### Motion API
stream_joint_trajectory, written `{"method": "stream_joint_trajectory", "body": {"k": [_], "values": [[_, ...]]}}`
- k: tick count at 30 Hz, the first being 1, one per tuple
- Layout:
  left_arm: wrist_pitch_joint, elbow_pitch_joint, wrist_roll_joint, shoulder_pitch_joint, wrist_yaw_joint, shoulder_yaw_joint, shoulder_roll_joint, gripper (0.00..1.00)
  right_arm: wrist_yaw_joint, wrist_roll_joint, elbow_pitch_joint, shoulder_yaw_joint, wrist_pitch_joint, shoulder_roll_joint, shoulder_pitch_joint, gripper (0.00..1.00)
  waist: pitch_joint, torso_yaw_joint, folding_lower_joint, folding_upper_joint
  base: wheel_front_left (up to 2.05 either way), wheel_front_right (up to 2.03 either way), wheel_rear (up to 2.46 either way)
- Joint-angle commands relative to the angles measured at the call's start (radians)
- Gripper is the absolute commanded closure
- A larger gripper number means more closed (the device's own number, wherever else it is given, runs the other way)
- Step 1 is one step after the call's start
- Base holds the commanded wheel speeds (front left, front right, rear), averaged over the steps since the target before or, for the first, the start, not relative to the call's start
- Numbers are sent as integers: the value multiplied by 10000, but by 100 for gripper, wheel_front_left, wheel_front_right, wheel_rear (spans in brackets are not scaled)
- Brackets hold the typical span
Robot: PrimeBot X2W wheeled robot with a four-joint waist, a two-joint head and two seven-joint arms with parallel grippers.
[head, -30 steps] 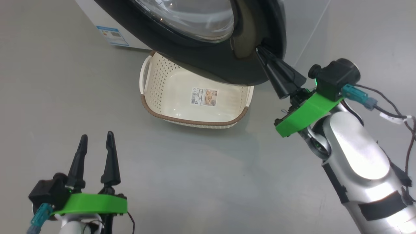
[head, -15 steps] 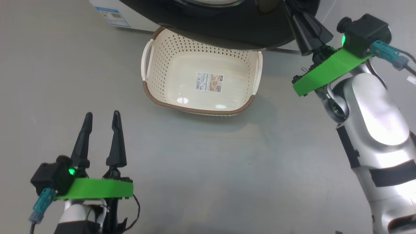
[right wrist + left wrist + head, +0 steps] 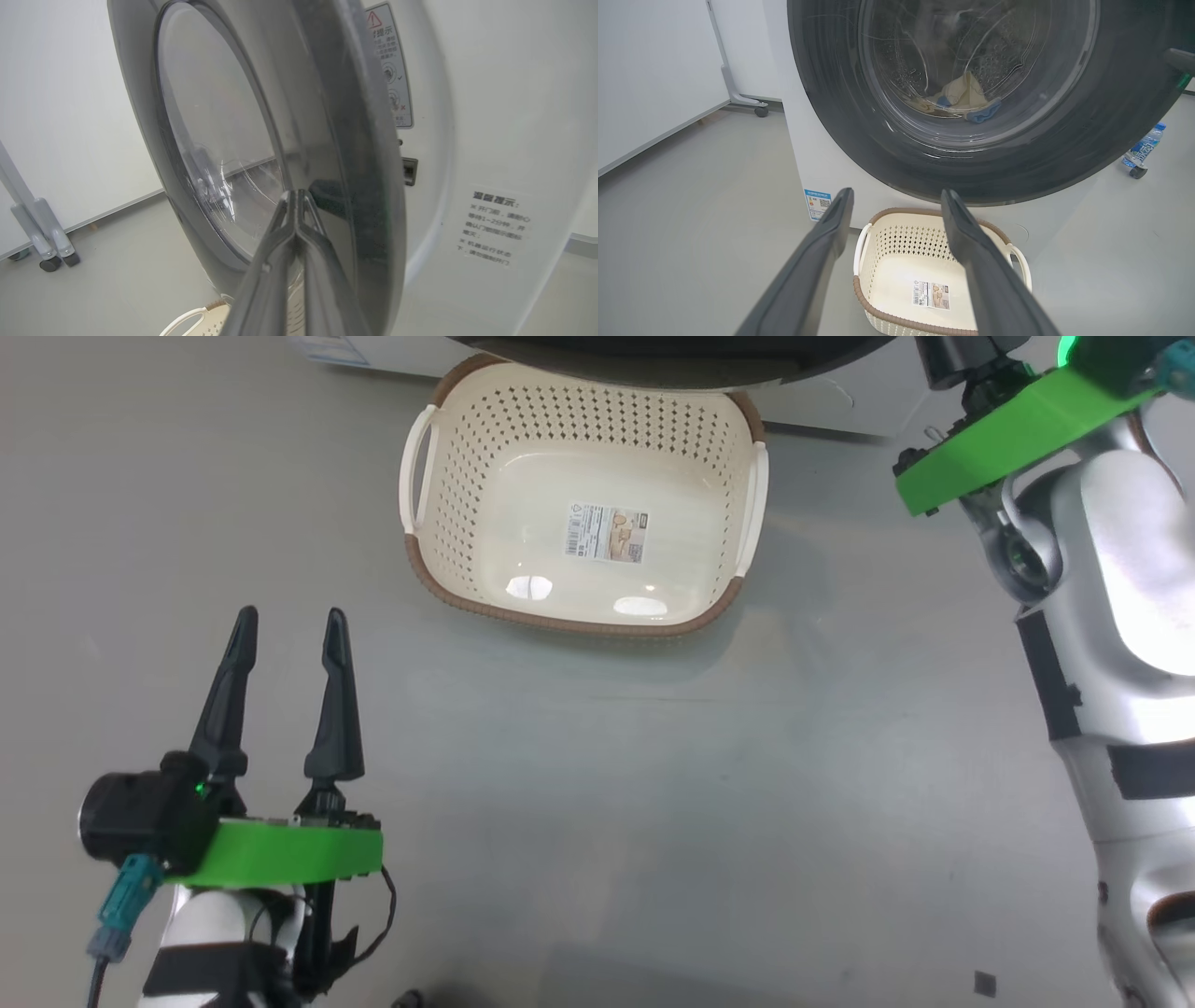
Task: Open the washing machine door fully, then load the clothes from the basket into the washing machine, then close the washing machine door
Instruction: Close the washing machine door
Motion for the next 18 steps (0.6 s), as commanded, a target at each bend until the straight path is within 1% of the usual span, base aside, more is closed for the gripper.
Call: {"method": "stream_joint_trajectory", "body": {"k": [1,9,18], "values": [[-67,-369,178,-222,4,410,187,0,35,-70,-239,-70,-91,20,-408,100,93,11,0,0,0,0,0],[-67,-324,439,-516,4,431,176,0,35,-119,71,-193,-91,-187,-1191,100,527,69,0,0,0,0,0],[-67,-253,394,-834,4,474,60,0,35,-178,479,-313,-91,-405,-2002,100,879,230,0,0,0,0,0]]}}
